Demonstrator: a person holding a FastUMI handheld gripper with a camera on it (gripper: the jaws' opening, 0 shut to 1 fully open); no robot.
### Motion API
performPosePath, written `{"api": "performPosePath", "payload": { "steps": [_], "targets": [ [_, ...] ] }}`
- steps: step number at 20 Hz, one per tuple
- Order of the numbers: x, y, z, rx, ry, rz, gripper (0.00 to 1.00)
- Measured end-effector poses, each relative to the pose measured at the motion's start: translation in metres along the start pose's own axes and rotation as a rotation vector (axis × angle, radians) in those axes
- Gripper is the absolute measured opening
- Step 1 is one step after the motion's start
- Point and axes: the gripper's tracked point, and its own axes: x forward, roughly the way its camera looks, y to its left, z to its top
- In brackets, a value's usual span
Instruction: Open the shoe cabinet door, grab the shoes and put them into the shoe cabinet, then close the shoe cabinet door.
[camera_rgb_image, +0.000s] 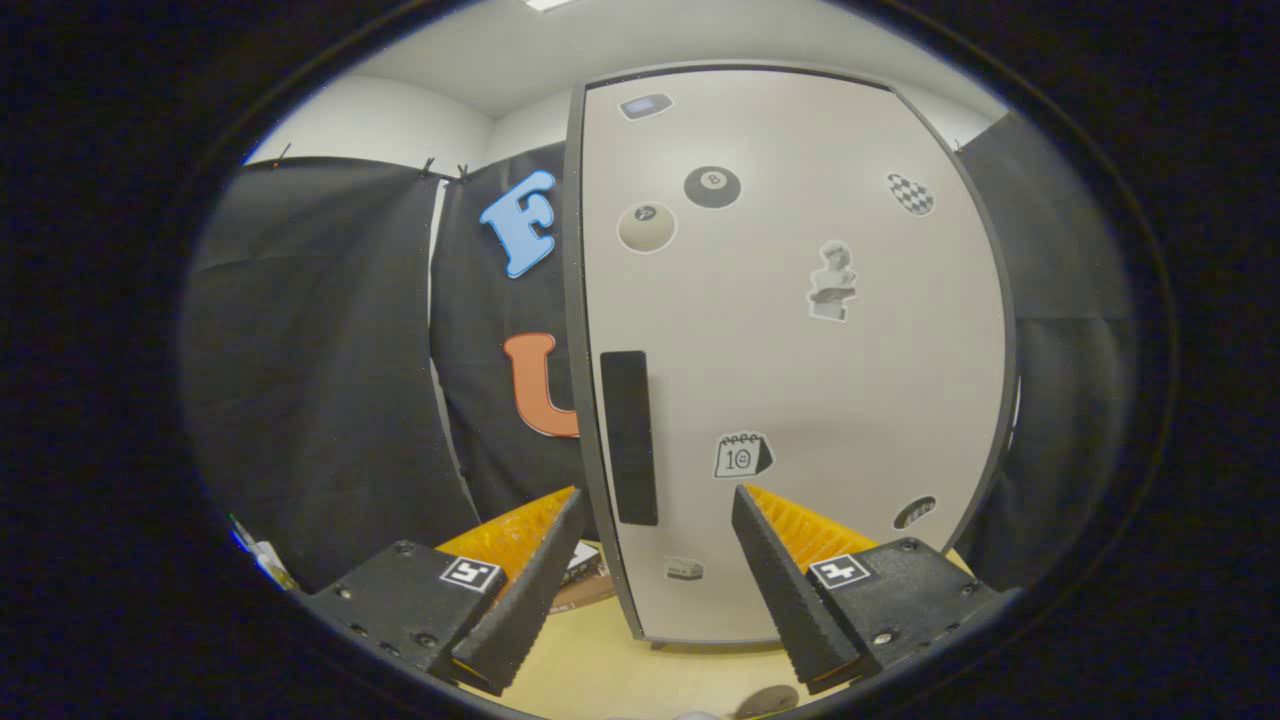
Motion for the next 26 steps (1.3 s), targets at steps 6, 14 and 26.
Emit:
{"api": "performPosePath", "payload": {
  "steps": [6,14,26],
  "targets": [
    [0.056,0.006,0.001,-0.001,0.024,-0.029,0.92],
    [0.075,0.005,0.003,0.009,0.031,-0.093,0.69],
    [0.063,0.013,-0.003,-0.022,0.063,0.041,0.31]
  ]
}}
